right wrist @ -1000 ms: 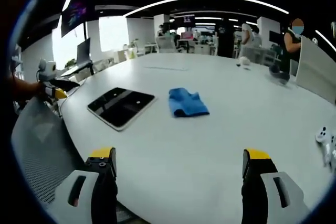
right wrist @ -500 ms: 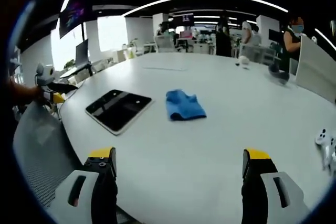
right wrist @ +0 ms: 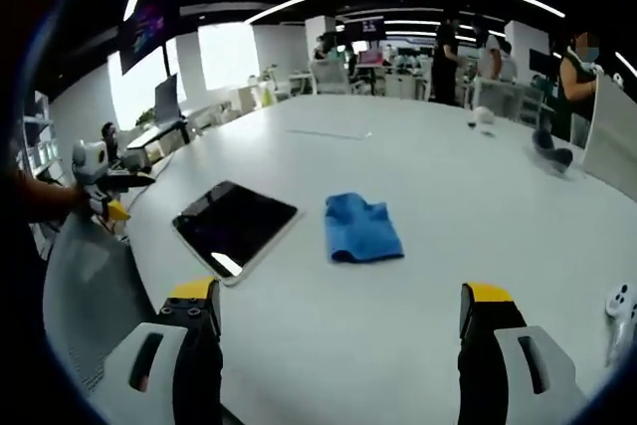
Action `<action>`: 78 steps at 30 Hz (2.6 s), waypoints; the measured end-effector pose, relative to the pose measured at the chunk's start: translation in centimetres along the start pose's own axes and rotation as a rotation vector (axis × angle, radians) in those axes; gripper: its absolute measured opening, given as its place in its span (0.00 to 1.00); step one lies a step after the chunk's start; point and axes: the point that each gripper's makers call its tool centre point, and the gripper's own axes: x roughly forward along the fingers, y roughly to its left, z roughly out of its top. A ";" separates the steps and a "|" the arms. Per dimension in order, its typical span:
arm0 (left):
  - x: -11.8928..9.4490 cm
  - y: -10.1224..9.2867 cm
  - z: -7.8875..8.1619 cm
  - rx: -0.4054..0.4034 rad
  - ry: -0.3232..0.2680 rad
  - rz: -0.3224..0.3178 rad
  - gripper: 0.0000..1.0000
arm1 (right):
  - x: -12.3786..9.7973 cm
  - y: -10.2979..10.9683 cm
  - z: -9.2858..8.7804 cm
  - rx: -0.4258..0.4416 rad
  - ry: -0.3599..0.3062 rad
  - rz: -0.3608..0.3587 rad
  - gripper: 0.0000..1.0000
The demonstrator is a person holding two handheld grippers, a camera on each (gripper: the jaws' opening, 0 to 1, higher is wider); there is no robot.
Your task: Wipe the mirror surface with the cleaning cloth until all visible marks leave the cleaned area.
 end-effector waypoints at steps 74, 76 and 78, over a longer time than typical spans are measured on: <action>0.0 0.9 -0.7 -0.014 0.037 0.029 0.99 | 15.4 -2.0 3.9 -0.168 0.085 0.038 0.71; 0.0 1.0 -0.8 -0.017 0.038 0.031 0.99 | 15.8 -2.0 3.4 -0.161 0.092 0.039 0.67; 0.0 1.0 -0.8 -0.021 0.037 0.032 0.99 | 16.0 -2.0 3.1 -0.150 0.093 0.036 0.61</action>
